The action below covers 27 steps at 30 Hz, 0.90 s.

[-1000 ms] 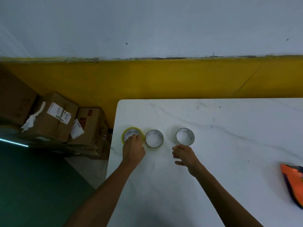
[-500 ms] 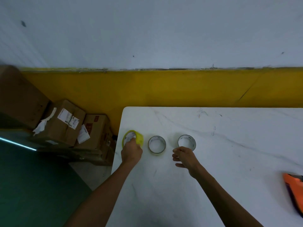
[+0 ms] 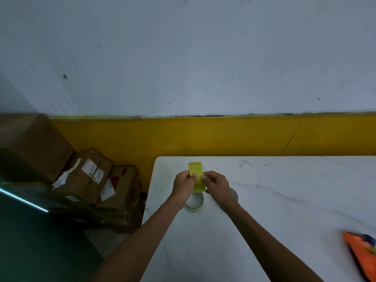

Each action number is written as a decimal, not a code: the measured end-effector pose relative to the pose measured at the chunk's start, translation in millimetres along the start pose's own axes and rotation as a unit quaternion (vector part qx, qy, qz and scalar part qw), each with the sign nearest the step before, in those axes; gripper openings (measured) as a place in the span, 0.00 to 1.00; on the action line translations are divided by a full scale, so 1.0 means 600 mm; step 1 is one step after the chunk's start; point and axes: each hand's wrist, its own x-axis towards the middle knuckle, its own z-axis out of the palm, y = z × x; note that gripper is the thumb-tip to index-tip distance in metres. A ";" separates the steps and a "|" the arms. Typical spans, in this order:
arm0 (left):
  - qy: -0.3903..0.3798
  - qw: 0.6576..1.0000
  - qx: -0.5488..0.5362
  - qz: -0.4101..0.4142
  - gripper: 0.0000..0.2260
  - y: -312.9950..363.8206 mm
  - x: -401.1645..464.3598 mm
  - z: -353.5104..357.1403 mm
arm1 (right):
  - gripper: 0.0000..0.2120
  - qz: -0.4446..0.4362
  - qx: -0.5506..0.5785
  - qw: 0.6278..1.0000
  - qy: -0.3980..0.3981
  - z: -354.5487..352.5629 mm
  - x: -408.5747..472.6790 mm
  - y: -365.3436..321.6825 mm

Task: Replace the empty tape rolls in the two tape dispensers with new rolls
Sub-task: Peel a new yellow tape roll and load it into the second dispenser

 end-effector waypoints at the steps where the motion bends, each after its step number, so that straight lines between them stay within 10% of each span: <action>1: 0.001 1.000 0.001 0.000 0.09 0.001 -0.003 0.002 | 0.06 0.002 0.000 1.000 0.000 -0.004 -0.002 0.000; 13: -0.076 0.995 0.058 0.027 0.09 0.036 -0.022 0.087 | 0.09 0.044 0.031 0.996 0.078 -0.092 -0.034 0.043; 27: -0.356 0.917 0.142 0.107 0.11 0.106 -0.238 0.510 | 0.09 0.127 0.148 0.923 0.332 -0.452 -0.293 0.223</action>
